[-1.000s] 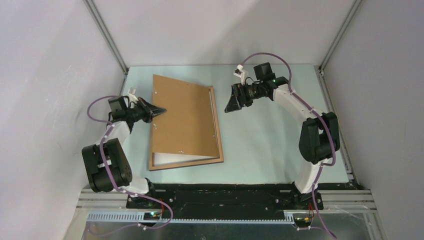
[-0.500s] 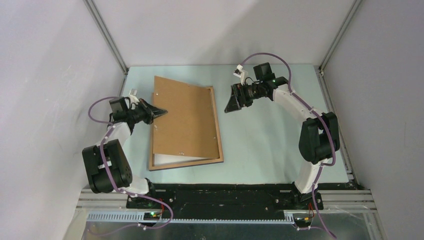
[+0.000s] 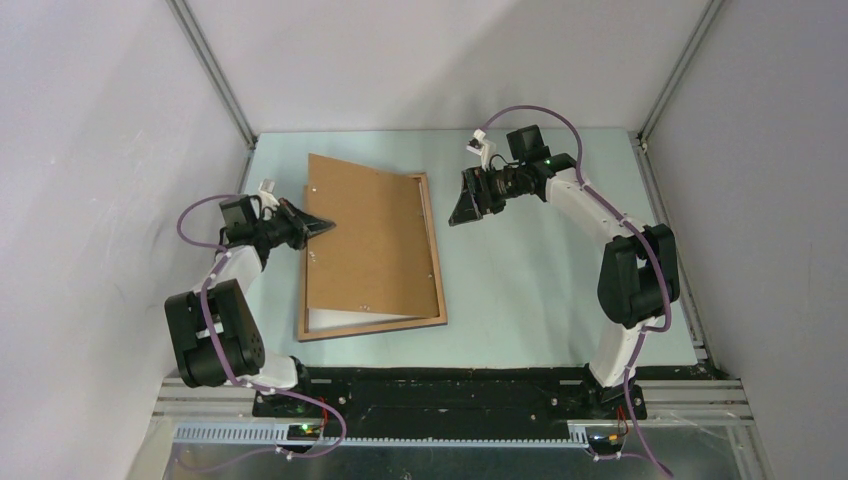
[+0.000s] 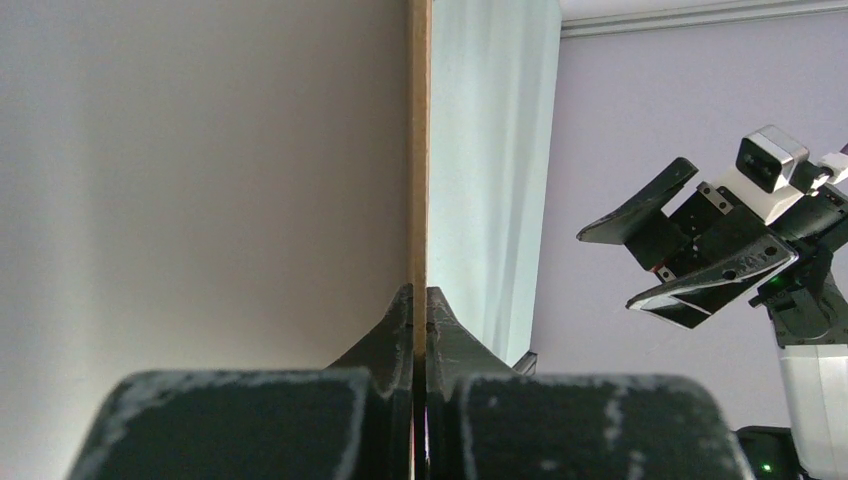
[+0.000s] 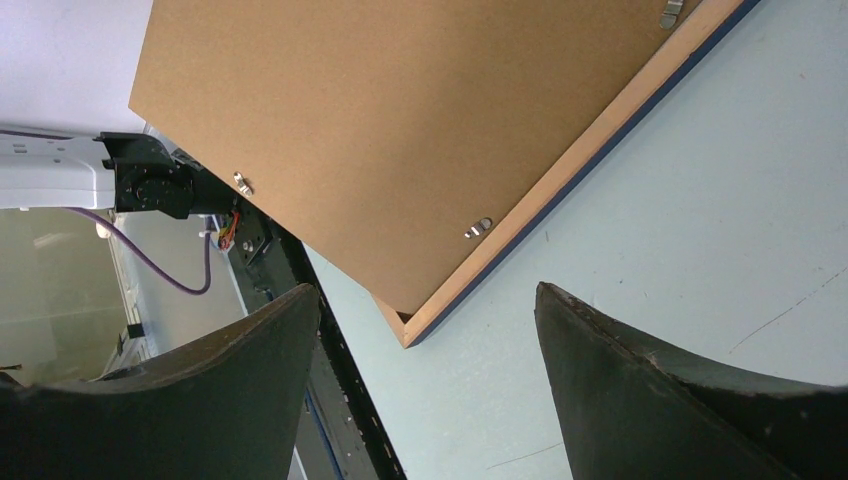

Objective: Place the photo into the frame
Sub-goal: Place the photo frame item in the photo frame.

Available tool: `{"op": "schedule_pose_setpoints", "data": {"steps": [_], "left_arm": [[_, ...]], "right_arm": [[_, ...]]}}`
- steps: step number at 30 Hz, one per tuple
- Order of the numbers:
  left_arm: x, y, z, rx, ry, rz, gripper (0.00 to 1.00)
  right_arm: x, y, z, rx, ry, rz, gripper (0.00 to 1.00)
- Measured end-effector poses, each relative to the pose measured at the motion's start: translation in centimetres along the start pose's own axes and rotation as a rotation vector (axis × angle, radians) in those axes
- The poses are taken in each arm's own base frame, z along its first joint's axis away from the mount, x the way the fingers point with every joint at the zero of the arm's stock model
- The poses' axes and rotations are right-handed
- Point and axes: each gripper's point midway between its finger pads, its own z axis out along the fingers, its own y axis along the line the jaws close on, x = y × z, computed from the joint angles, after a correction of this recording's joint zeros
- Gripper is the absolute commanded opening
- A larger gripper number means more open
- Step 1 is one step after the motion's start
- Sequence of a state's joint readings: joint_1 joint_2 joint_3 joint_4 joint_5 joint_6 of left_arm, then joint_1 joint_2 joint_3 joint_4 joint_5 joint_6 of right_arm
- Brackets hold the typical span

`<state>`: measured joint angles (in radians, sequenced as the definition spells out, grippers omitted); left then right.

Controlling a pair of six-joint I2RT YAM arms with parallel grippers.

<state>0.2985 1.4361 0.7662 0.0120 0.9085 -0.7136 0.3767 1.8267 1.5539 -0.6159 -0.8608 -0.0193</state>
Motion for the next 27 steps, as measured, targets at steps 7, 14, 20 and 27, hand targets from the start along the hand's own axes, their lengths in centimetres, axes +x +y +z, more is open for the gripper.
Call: {"op": "schedule_pose_setpoints", "data": {"steps": [7,14,20,27], "left_arm": [[0.01,0.02,0.0,0.001,0.0,0.008,0.0],[0.06,0.04,0.06,0.002,0.004,0.017,0.0],[0.07,-0.18,0.18,0.004,0.01,0.036,0.0],[0.07,-0.22,0.37,0.0,0.02,0.041,0.0]], "right_arm": [[0.0,0.0,0.0,0.0,0.0,-0.001,0.83],[0.01,-0.01,0.0,0.0,0.0,-0.002,0.83],[0.03,-0.04,0.0,0.002,0.001,-0.002,0.83],[0.08,-0.12,-0.01,0.007,0.003,0.0,0.83]]}}
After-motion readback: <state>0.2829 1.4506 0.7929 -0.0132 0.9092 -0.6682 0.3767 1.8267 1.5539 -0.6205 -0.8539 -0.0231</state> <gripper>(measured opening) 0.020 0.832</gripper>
